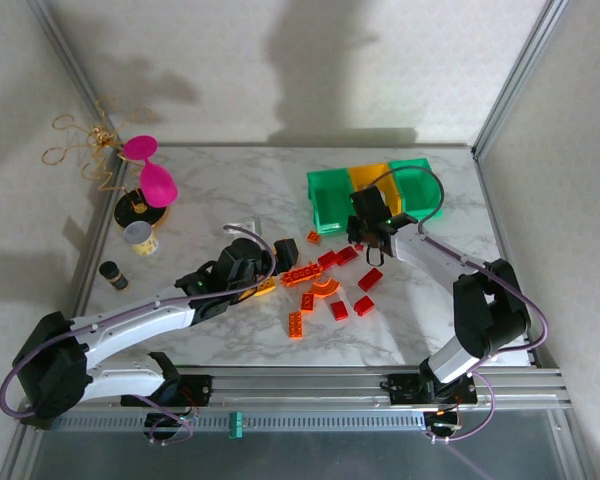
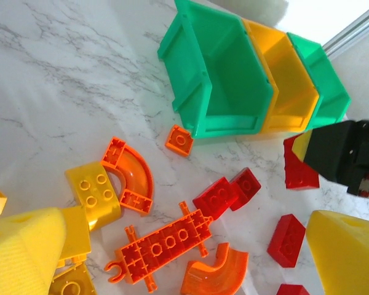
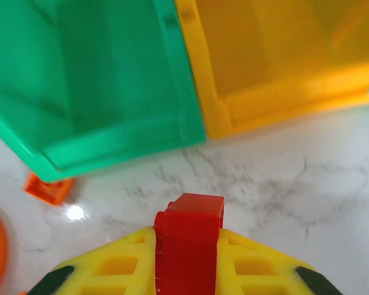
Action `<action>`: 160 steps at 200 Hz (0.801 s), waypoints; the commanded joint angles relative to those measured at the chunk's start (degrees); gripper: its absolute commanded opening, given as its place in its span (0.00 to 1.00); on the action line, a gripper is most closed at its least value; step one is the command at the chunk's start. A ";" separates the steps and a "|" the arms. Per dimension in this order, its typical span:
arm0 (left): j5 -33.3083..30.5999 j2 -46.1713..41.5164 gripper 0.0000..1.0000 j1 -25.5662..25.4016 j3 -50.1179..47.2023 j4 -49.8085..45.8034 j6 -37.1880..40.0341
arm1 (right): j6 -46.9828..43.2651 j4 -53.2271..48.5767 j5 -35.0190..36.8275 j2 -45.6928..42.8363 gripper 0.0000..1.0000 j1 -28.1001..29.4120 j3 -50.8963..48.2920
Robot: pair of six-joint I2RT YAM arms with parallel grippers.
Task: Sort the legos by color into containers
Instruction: Pick up the lego from the center of the table, then place the lego in the container.
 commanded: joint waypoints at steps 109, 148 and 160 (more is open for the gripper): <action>-1.92 1.67 1.00 5.64 4.75 1.90 -1.72 | -11.97 9.29 0.25 24.44 0.15 -0.03 28.37; -0.81 2.50 1.00 7.39 5.37 1.75 -1.60 | -12.79 8.21 1.57 31.46 0.19 -0.06 34.04; -0.80 2.38 1.00 7.50 5.26 1.66 -1.51 | -12.69 7.90 1.55 31.76 0.24 -0.13 34.58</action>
